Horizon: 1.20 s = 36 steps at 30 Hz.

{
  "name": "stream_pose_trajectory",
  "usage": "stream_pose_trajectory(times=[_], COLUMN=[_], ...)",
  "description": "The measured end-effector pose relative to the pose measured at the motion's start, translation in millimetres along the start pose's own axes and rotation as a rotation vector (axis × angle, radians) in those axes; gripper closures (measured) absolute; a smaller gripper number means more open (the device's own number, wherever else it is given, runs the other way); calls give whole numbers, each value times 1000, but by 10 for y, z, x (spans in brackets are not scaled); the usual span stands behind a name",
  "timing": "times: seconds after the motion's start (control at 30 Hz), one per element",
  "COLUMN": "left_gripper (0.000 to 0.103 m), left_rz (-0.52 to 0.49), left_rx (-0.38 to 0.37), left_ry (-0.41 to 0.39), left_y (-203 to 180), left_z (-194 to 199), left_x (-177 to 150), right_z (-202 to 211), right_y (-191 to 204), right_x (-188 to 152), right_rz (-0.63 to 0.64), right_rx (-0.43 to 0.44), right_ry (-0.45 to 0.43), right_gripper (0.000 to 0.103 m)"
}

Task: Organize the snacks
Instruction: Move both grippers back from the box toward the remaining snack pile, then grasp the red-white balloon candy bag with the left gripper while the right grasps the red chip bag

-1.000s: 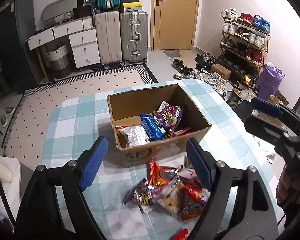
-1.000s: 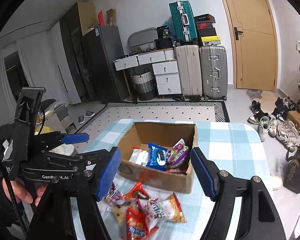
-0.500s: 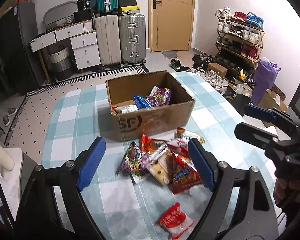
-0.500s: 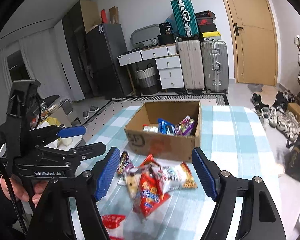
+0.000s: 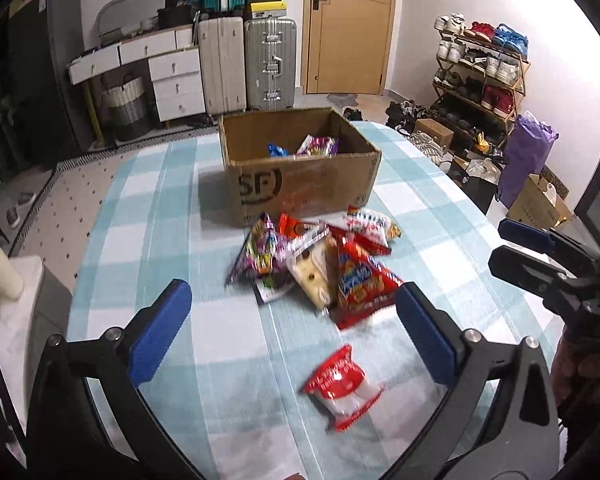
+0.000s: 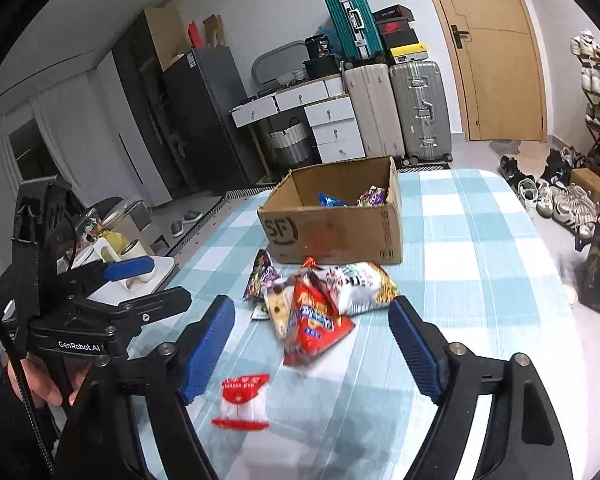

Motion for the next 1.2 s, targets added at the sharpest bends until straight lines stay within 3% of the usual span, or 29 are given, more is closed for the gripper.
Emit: stream_pose_trajectory(times=[0.27,0.63,0.87,1.2], left_gripper=[1,1,1,1], left_rz=[96,80,76,39], left_rx=[-28,-4,35,62], left_ry=[83,181,223,246], left_y=[-42,-194,-206,-320], left_z=[-126,-468,-666,-965], left_x=[-535,-1042,-1179,-1139], right_z=[92,225,313,394], right_y=[85,354,448,263], right_x=[-269,-390,-556,-749], right_rz=[15,38,45,3], right_rx=[0,36,11,-23], right_ry=[17,14,14,17], right_gripper=[21,21,21,21])
Point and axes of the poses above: each gripper's, at about its wrist camera, not at the fingertips, and z roughly against the way its jaws point, y to its left, x to its top, the point moved 9 cm from there along -z, roughly the way its jaws point
